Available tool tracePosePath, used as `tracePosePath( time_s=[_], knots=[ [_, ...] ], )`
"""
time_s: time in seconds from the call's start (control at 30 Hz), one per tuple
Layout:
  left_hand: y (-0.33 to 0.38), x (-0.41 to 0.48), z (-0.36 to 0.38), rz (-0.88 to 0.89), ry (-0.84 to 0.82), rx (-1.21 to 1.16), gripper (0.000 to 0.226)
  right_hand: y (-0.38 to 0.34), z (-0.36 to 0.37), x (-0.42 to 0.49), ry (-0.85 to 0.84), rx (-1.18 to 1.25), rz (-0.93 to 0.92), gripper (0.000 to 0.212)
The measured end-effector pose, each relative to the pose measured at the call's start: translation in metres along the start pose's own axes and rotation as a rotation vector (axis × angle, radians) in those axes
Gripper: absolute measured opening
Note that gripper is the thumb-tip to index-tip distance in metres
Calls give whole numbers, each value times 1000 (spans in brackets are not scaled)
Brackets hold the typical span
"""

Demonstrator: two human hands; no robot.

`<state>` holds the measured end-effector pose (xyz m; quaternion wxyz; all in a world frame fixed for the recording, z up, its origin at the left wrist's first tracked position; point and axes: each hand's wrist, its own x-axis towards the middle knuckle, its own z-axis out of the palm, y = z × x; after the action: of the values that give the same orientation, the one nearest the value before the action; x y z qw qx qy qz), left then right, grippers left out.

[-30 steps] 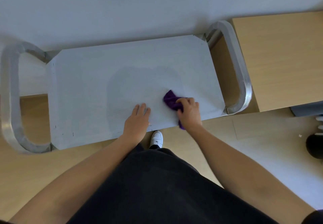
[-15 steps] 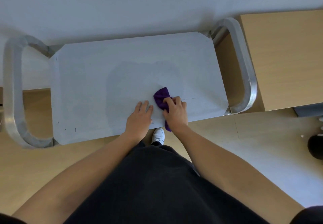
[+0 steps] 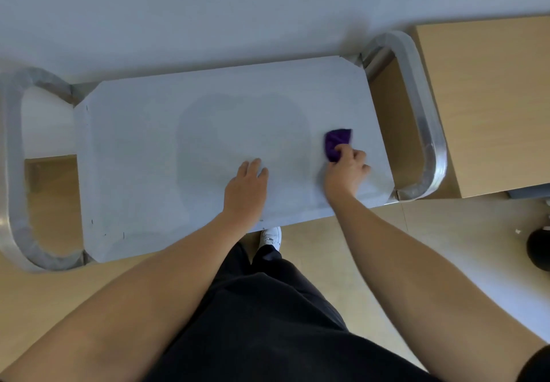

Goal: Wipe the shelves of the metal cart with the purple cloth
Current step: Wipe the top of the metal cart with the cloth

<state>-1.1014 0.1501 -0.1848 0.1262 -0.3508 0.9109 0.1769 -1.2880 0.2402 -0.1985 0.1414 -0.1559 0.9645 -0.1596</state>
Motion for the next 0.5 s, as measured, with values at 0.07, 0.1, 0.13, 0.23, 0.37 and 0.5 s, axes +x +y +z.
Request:
tracePosePath(
  time_s=[0.07,0.1,0.13,0.23,0.37,0.5],
  knots=[
    [4,7,-2,7,-37,-11,46,-25,20,-27,-74,57,-196,41],
    [6,7,-2,8,-55,-15,47,-35,27,-38,-126,71,-297,39],
    [7,7,-1,6,-64,-10,49,-41,31,-44,-172,77,-379,36],
    [6,1,2,7,-81,20,57,-39,25,-28,-236,78,-480,34],
    [2,-1,4,1,-108,-25,63,-12,0,32,-78,48,-314,36],
    [0,0,0,4,-124,-29,62,12,-19,62,32,45,-24,31]
  ],
)
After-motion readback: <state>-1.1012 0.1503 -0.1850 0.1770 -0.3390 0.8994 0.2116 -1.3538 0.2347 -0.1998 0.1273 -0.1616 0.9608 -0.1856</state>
